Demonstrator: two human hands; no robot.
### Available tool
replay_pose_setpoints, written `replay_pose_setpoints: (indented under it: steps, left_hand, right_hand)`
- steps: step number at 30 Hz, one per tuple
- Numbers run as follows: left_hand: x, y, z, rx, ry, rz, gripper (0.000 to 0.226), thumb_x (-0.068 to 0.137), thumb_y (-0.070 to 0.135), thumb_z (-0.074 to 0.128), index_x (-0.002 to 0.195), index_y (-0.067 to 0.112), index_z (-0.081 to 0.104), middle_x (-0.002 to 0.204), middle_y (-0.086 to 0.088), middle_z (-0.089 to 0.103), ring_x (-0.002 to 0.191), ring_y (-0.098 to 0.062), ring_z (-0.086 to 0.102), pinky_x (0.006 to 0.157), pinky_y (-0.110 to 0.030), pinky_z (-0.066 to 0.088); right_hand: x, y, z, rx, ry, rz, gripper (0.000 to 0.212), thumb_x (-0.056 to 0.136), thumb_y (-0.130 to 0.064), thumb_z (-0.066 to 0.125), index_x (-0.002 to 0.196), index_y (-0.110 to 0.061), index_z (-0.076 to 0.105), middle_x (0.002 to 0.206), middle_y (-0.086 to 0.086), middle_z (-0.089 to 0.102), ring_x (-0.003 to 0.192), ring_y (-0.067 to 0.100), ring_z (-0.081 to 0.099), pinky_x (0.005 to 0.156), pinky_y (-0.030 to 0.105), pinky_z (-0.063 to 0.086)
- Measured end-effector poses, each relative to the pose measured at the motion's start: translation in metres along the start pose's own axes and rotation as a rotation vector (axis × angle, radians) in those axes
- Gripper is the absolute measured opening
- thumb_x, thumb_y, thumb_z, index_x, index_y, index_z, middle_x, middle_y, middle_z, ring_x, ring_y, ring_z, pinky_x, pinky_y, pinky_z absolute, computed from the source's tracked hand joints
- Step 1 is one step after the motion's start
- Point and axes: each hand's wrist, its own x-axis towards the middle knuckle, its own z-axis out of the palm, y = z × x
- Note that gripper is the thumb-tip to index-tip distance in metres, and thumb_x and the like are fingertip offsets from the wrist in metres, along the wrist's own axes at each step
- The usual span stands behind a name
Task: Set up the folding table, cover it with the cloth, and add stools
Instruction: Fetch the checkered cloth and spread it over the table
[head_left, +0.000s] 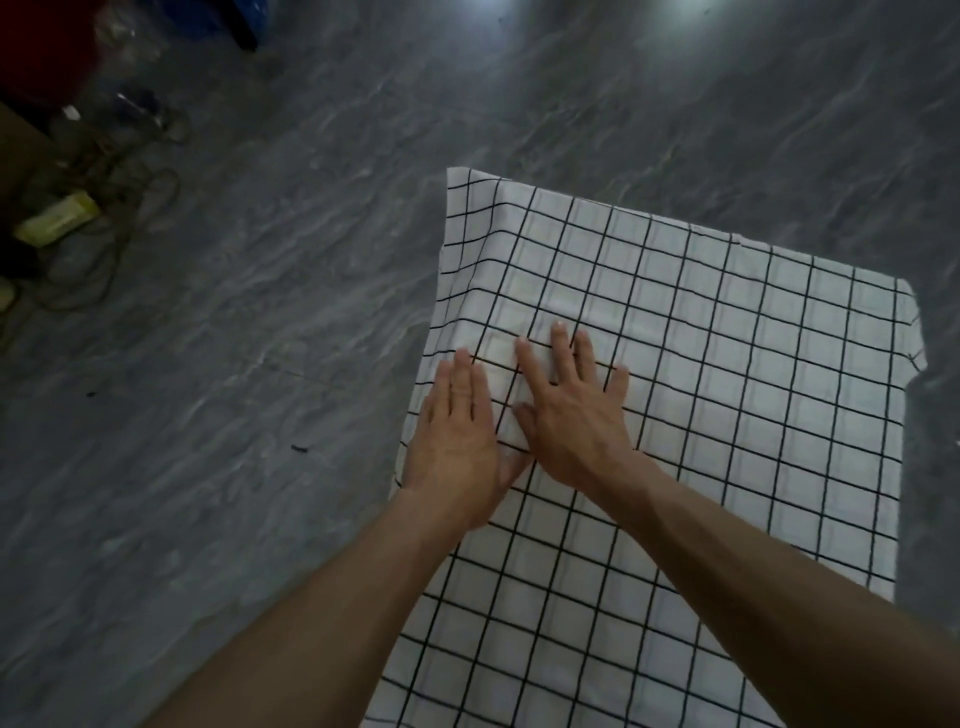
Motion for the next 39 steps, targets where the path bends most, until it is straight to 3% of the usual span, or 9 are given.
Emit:
replay_pose_setpoints:
  steps: [3,5,8,12,20,24,32,36,39]
  left_hand:
    - [-0.011,-0.006,0.007,-0.061,-0.023,-0.055,0.106,0.09,0.075,0.024,0.144,0.001,-0.031,0.146,-0.017,-0.048,0.144,-0.031,-0.027,0.12,-0.042,-0.006]
    - [-0.013,-0.009,0.007,-0.088,-0.033,-0.039,0.104,0.092,0.07,0.032,0.148,0.0,-0.022,0.151,-0.018,-0.04,0.147,-0.03,-0.022,0.122,-0.042,0.001]
    - [-0.017,-0.015,0.005,-0.147,-0.031,-0.055,0.106,0.091,0.064,0.045,0.148,0.005,-0.023,0.156,-0.014,-0.033,0.149,-0.026,-0.017,0.123,-0.041,0.007]
    - [-0.031,-0.024,0.006,-0.082,0.042,0.002,0.094,0.093,0.061,0.038,0.152,0.011,-0.016,0.16,-0.01,-0.024,0.149,-0.024,-0.017,0.122,-0.044,0.008]
    - [-0.053,-0.034,0.005,0.006,0.08,0.12,0.08,0.099,0.052,0.037,0.154,0.015,-0.008,0.163,-0.002,-0.016,0.149,-0.021,-0.017,0.121,-0.041,-0.002]
    - [-0.07,-0.041,0.006,0.071,0.121,0.248,0.07,0.1,0.046,0.039,0.155,0.013,0.011,0.165,-0.004,0.0,0.151,-0.022,-0.007,0.121,-0.042,0.003]
    - [-0.129,-0.044,0.03,0.059,0.073,0.331,0.075,0.099,0.043,0.04,0.155,0.007,0.006,0.164,-0.01,-0.007,0.15,-0.021,-0.011,0.121,-0.036,-0.002]
    - [-0.169,-0.04,0.037,0.126,0.084,0.365,0.077,0.089,0.038,0.064,0.147,-0.003,0.034,0.157,-0.022,0.023,0.147,-0.031,0.021,0.118,-0.038,0.012]
    - [-0.198,-0.041,0.051,0.143,0.088,0.345,0.077,0.091,0.041,0.061,0.146,-0.004,0.033,0.156,-0.024,0.024,0.147,-0.033,0.019,0.117,-0.04,0.009]
  right_hand:
    - [0.005,-0.01,-0.002,0.004,-0.059,0.034,0.081,0.092,-0.071,0.034,0.15,-0.044,-0.016,0.161,0.007,-0.027,0.147,0.036,-0.025,0.11,0.074,0.001]
    - [0.006,-0.02,-0.003,-0.013,-0.053,-0.011,0.084,0.09,-0.075,0.028,0.153,-0.038,-0.013,0.161,0.004,-0.026,0.147,0.036,-0.025,0.111,0.071,0.0]
    - [0.0,-0.032,0.003,-0.014,-0.027,-0.141,0.076,0.097,-0.064,0.015,0.157,-0.024,-0.009,0.163,0.007,-0.022,0.148,0.028,-0.026,0.12,0.059,-0.004]
    - [-0.01,-0.037,0.012,-0.009,-0.02,-0.173,0.074,0.101,-0.058,0.012,0.155,-0.016,-0.017,0.161,0.006,-0.027,0.147,0.026,-0.029,0.122,0.052,-0.007]
    - [-0.012,-0.036,0.005,0.023,-0.067,-0.169,0.094,0.088,-0.075,0.019,0.156,-0.018,-0.014,0.162,0.002,-0.024,0.148,0.022,-0.025,0.123,0.048,-0.006]
    - [-0.031,-0.041,0.012,0.032,-0.043,-0.171,0.093,0.092,-0.068,0.033,0.157,-0.016,-0.008,0.164,0.003,-0.018,0.149,0.022,-0.021,0.124,0.048,-0.001]
    - [-0.111,-0.04,0.036,0.058,-0.065,-0.134,0.098,0.09,-0.057,0.057,0.157,-0.025,-0.008,0.163,0.003,-0.021,0.149,0.022,-0.023,0.124,0.049,0.001]
    - [-0.169,-0.031,0.052,0.083,-0.081,-0.071,0.097,0.091,-0.056,0.057,0.156,-0.029,-0.01,0.162,0.003,-0.025,0.148,0.023,-0.025,0.124,0.048,0.0]
    - [-0.216,-0.021,0.07,0.095,-0.083,-0.009,0.097,0.091,-0.058,0.054,0.156,-0.029,-0.012,0.161,0.003,-0.026,0.148,0.022,-0.026,0.124,0.046,-0.001]
